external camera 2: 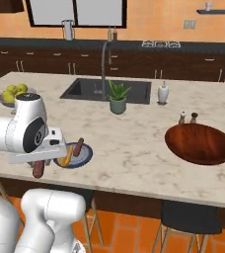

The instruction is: Place one bun and one sausage from the bowl on each plate.

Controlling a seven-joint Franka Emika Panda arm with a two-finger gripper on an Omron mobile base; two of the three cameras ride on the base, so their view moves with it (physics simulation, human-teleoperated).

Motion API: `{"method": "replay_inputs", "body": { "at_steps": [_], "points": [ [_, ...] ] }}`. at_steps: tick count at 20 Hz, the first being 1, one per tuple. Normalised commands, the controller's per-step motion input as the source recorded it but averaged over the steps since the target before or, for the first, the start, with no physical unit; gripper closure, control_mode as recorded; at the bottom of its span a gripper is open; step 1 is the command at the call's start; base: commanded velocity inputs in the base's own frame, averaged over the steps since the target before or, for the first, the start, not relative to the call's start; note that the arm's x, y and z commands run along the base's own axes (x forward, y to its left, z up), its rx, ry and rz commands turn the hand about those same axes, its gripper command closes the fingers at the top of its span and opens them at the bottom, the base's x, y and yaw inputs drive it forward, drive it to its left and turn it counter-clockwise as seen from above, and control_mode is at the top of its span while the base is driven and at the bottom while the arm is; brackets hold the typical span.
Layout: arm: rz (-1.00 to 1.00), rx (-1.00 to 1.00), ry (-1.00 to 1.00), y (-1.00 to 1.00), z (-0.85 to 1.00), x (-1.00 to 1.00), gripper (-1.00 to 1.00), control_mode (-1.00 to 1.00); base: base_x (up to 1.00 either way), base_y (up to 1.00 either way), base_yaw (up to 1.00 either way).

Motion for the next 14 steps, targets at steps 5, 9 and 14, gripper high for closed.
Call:
{"method": "replay_inputs", "body": {
  "at_steps": [5, 9, 14],
  "points": [
    [0.0, 0.0, 0.0, 0.0, 0.0, 0.0, 1.0, 1.0, 0.0, 1.0, 0.0],
    [0.0, 0.0, 0.0, 0.0, 0.0, 0.0, 1.0, 1.0, 0.0, 1.0, 0.0],
    [0.0, 0.0, 0.0, 0.0, 0.0, 0.0, 1.0, 1.0, 0.05, 1.0, 0.0]
  ]
}}
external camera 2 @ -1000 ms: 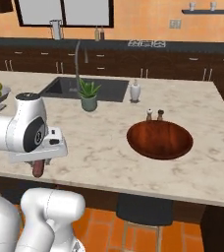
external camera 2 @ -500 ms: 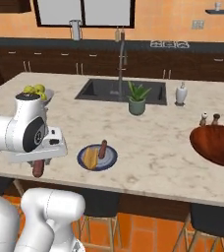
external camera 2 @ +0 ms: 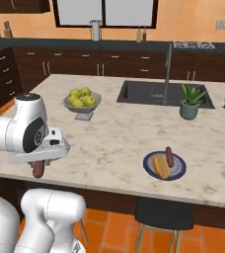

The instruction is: Place one bun and one sausage from the bowl on each plate.

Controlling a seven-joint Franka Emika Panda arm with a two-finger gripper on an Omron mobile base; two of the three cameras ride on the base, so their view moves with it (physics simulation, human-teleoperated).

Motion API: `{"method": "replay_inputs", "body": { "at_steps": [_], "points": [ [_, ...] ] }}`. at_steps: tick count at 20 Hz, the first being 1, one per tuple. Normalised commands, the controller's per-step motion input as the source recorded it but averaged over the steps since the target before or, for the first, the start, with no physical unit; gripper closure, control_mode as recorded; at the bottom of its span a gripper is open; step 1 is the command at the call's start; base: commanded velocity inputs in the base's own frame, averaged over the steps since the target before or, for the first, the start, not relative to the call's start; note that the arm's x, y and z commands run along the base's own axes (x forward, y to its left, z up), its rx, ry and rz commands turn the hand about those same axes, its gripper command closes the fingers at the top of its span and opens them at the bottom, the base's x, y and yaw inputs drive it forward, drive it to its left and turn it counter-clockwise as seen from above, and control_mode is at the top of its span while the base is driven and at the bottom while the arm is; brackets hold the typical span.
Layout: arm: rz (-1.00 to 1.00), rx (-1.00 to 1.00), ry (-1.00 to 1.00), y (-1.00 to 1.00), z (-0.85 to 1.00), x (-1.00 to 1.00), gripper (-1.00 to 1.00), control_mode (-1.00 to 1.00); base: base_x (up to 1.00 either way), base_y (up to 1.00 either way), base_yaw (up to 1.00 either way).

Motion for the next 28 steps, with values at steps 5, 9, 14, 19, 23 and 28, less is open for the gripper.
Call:
{"method": "replay_inputs", "body": {
  "at_steps": [5, 9, 14, 19, 23, 28],
  "points": [
    [0.0, 0.0, 0.0, 0.0, 0.0, 0.0, 1.0, 1.0, 0.35, 0.79, -0.07],
    [0.0, 0.0, 0.0, 0.0, 0.0, 0.0, 1.0, 1.0, 0.65, 0.54, -0.06],
    [-0.02, 0.0, 0.0, 0.03, 0.0, 0.12, 1.0, -1.0, 0.51, 0.27, -0.01],
    [-0.14, 0.0, 0.0, 0.03, 0.0, 0.8, 1.0, -1.0, 0.0, 0.0, 0.0],
    [-0.19, 0.0, 0.0, 0.0, -0.2, 1.0, 1.0, -1.0, 0.0, 0.0, 0.0],
    [-0.19, 0.0, 0.0, 0.01, -0.48, 1.0, 1.0, -1.0, 0.0, 0.0, 0.0]
  ]
}}
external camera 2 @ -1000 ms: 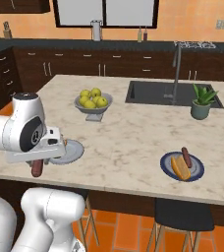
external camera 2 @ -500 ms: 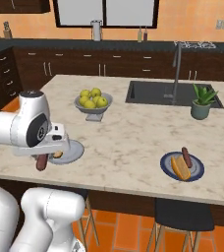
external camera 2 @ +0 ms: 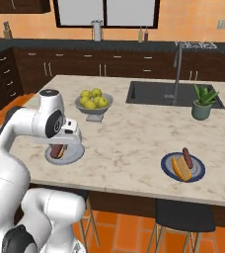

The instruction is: Place one bun and one sausage from the bowl on each plate.

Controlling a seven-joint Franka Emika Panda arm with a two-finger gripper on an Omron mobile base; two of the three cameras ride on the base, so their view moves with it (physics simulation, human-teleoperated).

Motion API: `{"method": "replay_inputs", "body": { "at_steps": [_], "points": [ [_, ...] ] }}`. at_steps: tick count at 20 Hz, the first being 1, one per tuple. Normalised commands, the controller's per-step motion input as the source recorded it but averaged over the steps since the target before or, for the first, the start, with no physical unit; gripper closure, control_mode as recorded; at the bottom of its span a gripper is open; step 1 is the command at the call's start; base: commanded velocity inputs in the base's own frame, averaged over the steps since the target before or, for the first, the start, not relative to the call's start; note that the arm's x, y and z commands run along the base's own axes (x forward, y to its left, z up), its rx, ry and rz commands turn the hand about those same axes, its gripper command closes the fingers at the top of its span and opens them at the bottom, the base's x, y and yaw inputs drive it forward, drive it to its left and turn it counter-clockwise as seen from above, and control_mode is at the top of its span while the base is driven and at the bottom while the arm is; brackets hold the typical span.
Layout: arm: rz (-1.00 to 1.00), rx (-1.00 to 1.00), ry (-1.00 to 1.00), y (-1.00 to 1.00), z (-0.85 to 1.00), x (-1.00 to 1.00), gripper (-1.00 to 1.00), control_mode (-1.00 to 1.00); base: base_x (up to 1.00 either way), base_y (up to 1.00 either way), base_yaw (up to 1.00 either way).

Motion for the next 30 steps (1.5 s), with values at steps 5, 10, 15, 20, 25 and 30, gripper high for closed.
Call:
{"method": "replay_inputs", "body": {
  "at_steps": [5, 10, 15, 20, 25, 30],
  "points": [
    [-0.08, 0.0, 0.02, 0.05, -0.6, 1.0, 1.0, -1.0, 0.0, 0.0, 0.0],
    [0.05, 0.0, 0.01, 0.24, -0.53, 0.92, 1.0, -1.0, 0.0, 0.0, 0.0],
    [0.1, 0.0, 0.0, 0.18, -0.38, 0.72, 1.0, -1.0, 0.0, 0.0, 0.0],
    [0.04, 0.0, 0.09, 0.0, -0.34, 0.72, 1.0, -1.0, 0.0, 0.0, 0.0],
    [0.0, 0.0, 0.1, 0.1, -0.37, 0.03, 1.0, -1.0, 0.0, 0.0, 0.0],
    [0.0, 0.0, 0.01, 0.23, -0.28, 0.05, -1.0, -1.0, 0.0, 0.0, 0.0]
  ]
}}
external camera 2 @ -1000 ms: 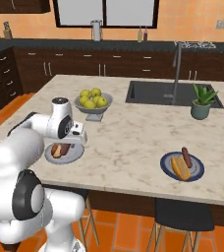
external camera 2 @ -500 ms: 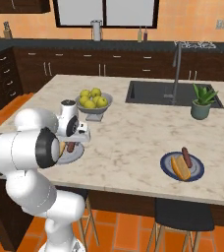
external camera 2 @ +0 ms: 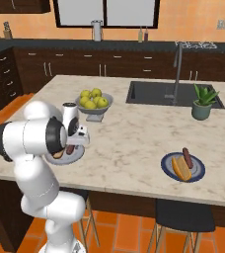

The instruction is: Place one bun and one sausage from the bowl on each plate.

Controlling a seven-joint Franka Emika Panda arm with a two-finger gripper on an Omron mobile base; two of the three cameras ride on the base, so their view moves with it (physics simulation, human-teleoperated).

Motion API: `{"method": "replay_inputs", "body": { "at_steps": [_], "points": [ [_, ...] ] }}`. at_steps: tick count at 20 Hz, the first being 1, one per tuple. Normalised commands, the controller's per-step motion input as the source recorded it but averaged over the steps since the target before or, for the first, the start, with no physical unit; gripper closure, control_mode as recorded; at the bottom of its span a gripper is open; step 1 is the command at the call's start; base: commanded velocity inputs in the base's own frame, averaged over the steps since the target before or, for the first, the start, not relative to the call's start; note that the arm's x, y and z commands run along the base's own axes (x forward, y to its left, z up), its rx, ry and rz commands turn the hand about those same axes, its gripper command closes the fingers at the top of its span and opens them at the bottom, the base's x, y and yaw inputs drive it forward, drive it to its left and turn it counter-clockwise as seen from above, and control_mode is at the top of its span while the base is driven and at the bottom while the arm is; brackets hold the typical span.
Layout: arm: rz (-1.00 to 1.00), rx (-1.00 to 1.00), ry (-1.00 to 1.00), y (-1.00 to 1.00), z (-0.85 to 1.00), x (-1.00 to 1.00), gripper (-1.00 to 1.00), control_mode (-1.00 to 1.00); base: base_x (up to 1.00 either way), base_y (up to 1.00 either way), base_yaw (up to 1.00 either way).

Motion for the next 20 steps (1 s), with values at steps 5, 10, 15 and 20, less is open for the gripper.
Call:
{"method": "replay_inputs", "body": {
  "at_steps": [5, 10, 15, 20],
  "points": [
    [0.0, 0.0, 0.0, 0.04, -0.1, 0.0, -1.0, -1.0, 0.0, 0.0, 0.0],
    [0.0, 0.0, 0.0, 0.0, 0.0, 0.0, -1.0, -1.0, 0.0, 0.0, 0.0],
    [0.0, -0.01, 0.04, -0.15, 0.33, -0.01, -1.0, -1.0, 0.0, 0.0, 0.0],
    [0.0, 0.0, -0.11, -0.66, 0.82, -0.47, -1.0, -1.0, 0.0, 0.0, 0.0]
  ]
}}
